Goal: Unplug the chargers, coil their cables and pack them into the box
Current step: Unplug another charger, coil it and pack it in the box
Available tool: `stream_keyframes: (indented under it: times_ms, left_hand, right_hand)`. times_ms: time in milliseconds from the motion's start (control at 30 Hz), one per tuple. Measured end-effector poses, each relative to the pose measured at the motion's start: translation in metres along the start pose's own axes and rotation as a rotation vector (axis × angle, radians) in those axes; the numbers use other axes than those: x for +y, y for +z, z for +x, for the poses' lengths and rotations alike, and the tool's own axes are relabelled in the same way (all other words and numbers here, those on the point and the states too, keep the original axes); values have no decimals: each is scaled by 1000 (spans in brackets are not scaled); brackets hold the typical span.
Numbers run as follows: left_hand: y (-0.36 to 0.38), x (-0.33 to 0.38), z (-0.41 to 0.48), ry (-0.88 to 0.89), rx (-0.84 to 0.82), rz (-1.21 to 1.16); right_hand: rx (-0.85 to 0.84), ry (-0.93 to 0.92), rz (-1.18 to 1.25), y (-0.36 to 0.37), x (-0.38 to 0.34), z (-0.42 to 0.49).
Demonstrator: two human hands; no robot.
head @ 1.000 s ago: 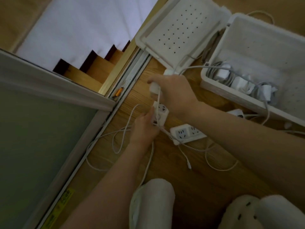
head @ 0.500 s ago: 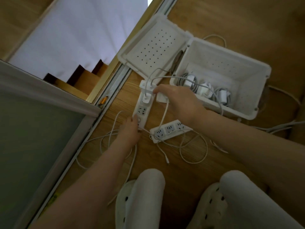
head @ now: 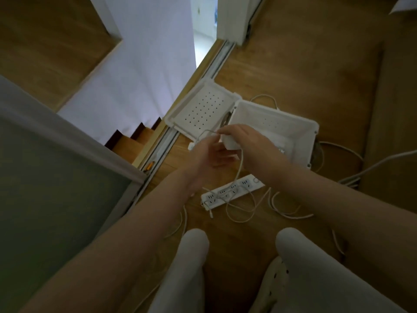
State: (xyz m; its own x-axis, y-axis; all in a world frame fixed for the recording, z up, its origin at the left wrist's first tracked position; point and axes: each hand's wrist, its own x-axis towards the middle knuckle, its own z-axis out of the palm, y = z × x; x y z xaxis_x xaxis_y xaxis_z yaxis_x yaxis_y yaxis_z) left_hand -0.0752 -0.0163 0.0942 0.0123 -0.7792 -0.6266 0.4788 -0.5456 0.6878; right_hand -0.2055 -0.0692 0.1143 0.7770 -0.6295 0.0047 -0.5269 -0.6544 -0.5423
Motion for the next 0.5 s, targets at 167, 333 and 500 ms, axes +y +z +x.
stream_keyframes:
  times_ms: [167,333,500]
  left_hand:
    - [18,18,-30,-58,-12,-124]
    - [31,31,-48,37,-26,-55]
    - [48,40,-75,61,-51,8]
  right_hand:
    - [-22,-4,17,-30,-24,-16]
    - [58,10,224,-36,-34,-24]
    - [224,-21,293,-57,-48,-38]
